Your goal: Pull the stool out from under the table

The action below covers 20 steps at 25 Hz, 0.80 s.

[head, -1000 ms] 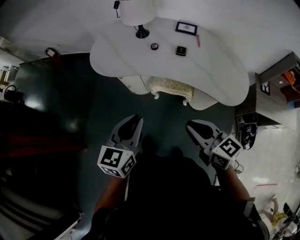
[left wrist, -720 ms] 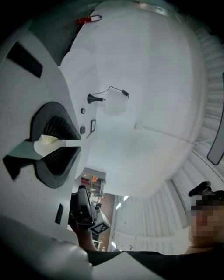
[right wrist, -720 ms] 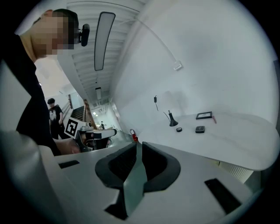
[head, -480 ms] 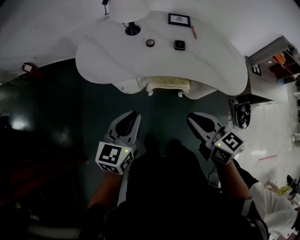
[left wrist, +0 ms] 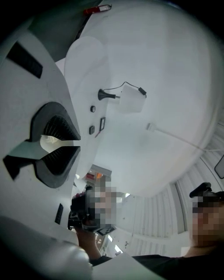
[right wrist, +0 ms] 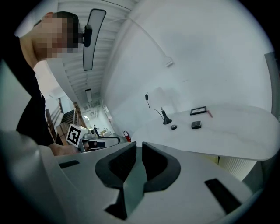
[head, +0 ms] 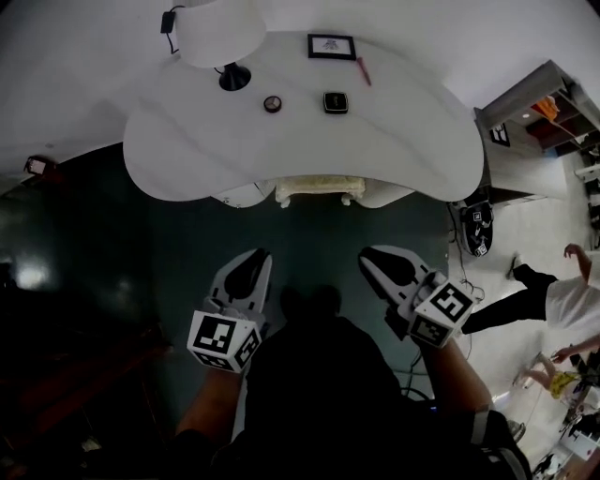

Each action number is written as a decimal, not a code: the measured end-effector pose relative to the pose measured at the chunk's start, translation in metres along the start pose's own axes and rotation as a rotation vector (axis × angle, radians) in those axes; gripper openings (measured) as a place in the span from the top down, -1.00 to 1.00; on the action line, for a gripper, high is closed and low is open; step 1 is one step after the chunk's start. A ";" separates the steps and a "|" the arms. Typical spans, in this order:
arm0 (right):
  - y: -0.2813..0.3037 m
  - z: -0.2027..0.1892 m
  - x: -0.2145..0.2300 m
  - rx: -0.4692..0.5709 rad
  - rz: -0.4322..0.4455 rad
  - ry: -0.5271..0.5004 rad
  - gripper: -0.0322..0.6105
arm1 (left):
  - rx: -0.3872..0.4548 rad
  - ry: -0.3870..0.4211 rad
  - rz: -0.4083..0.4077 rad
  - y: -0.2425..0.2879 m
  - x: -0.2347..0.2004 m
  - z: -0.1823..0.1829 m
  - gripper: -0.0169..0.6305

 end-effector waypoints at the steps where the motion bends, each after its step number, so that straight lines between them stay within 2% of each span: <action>1: 0.002 -0.005 0.006 -0.007 0.005 -0.008 0.84 | -0.017 0.000 -0.002 0.009 -0.003 -0.003 0.79; 5: 0.023 -0.016 0.031 -0.005 0.031 -0.033 0.84 | -0.007 0.027 -0.023 0.045 -0.014 -0.011 0.79; 10: 0.043 -0.051 0.066 0.028 0.025 -0.036 0.84 | 0.018 0.065 -0.010 0.090 -0.030 -0.047 0.79; 13: 0.056 -0.085 0.097 0.031 0.004 -0.048 0.84 | 0.039 0.065 -0.010 0.120 -0.042 -0.074 0.79; 16: 0.069 -0.117 0.131 0.025 -0.040 -0.050 0.84 | 0.070 0.070 -0.044 0.145 -0.051 -0.100 0.79; 20: 0.088 -0.149 0.174 0.031 -0.101 0.008 0.84 | 0.085 0.083 -0.051 0.178 -0.067 -0.131 0.79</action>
Point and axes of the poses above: the fingertips, and each gripper's own axes: y forward along the fingers, x to its right, z out of its top, the point moved 6 cm from there along -y, backward along the fingers, and after that the axes turned 8 degrees about -x, right-handed, at the moved point
